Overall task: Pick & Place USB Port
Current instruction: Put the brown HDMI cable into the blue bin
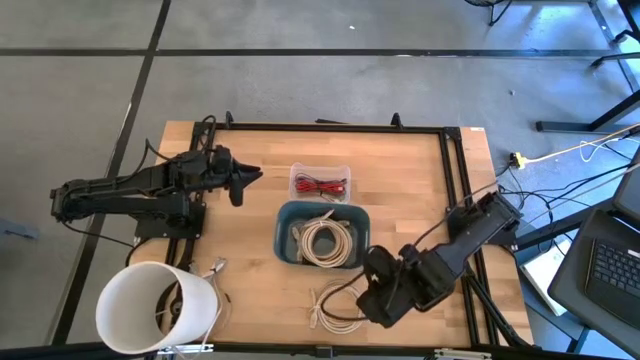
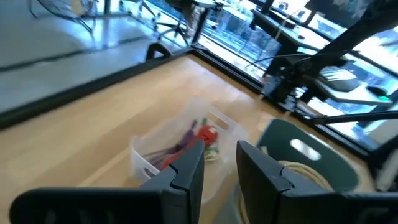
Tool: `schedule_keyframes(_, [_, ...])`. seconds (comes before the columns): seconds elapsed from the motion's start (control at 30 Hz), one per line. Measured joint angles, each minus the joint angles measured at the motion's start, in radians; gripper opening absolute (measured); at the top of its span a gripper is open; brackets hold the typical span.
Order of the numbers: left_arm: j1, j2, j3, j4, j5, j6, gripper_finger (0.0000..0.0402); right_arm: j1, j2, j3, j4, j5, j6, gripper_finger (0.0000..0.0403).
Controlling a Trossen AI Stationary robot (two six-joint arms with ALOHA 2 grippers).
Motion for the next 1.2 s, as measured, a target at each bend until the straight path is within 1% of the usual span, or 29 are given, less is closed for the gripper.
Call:
schedule_keyframes(0.07, [0.000,0.000,0.000,0.000,0.029,-0.024,0.0086,0.012,0.002,-0.036,0.027,-0.004,0.042,0.0136])
schedule_keyframes(0.13, [0.000,0.000,0.000,0.000,0.071,-0.019,0.0086,0.019,0.001,-0.083,0.094,-0.008,0.069,0.0136])
schedule_keyframes(0.27, [0.000,0.002,0.000,-0.001,0.135,0.070,0.0086,0.022,0.002,-0.223,0.303,-0.009,0.103,0.0136])
schedule_keyframes(0.37, [0.000,0.003,0.000,-0.005,0.131,0.139,0.0086,0.018,0.002,-0.335,0.455,-0.013,0.146,0.0136])
schedule_keyframes(0.53, [0.000,0.003,0.000,-0.004,0.124,0.170,0.0086,0.018,0.003,-0.472,0.552,-0.030,0.293,0.0136])
schedule_keyframes(0.7, [0.000,0.003,0.000,-0.004,0.124,0.155,0.0086,0.014,0.003,-0.553,0.633,-0.035,0.327,0.0136])
schedule_keyframes(0.87, [0.000,0.003,0.000,-0.004,0.124,0.155,0.0086,-0.012,0.002,-0.629,0.778,-0.035,0.289,0.0136])
schedule_keyframes(0.97, [0.000,0.003,0.000,-0.004,0.124,0.155,0.0086,-0.027,0.002,-0.666,0.825,-0.038,0.279,0.0136])
schedule_keyframes(1.07, [0.000,0.003,0.000,-0.004,0.124,0.155,0.0086,-0.040,0.002,-0.698,0.836,-0.069,0.262,0.0136])
schedule_keyframes(1.2, [0.000,0.003,0.000,-0.004,0.123,0.155,0.0086,-0.050,0.002,-0.707,0.835,-0.088,0.182,0.0148])
